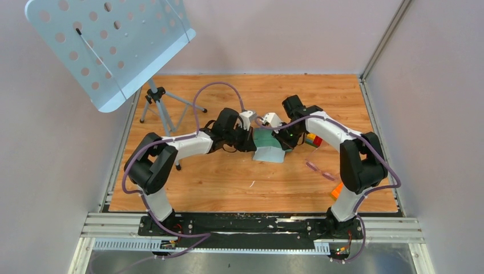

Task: Organize the sunglasses
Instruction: Place the glasses cleaning cloth in the sunglasses case.

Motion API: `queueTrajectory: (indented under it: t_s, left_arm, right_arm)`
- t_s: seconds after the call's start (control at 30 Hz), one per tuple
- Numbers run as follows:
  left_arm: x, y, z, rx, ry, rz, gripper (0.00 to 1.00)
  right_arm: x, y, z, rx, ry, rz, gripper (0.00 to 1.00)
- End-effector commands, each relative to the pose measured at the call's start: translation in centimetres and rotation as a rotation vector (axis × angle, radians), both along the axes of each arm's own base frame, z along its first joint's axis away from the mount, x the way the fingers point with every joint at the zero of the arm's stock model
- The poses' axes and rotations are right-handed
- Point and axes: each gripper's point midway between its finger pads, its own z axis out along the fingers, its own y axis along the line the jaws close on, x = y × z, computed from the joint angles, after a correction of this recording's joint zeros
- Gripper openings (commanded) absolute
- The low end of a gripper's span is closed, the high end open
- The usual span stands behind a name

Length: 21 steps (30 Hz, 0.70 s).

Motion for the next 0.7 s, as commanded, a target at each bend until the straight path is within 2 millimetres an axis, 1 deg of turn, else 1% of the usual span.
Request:
queueTrajectory:
  t_s: [0.0, 0.17, 0.37, 0.5, 0.67]
  left_arm:
    - [1.7, -1.5, 0.7, -0.016, -0.042, 0.032, 0.00]
    - [2.6, -2.4, 1.1, -0.017, -0.060, 0.047, 0.00]
    - [3.7, -2.7, 0.8, 0.010, -0.077, 0.078, 0.00]
    - [4.3, -2.7, 0.2, 0.032, -0.072, 0.099, 0.00]
    - [5.0, -2.8, 0.0, 0.053, -0.085, 0.111, 0.00]
  right_arm:
    - [1.0, -1.7, 1.3, -0.037, -0.036, -0.010, 0.00]
    - [2.2, -2.6, 2.1, -0.044, -0.066, -0.027, 0.00]
    - [3.6, -3.0, 2.0, -0.060, -0.068, -0.054, 0.00]
    - [4.3, -3.1, 1.6, -0.070, -0.061, -0.076, 0.00]
    - [4.8, -3.2, 0.8, -0.072, -0.042, -0.100, 0.00]
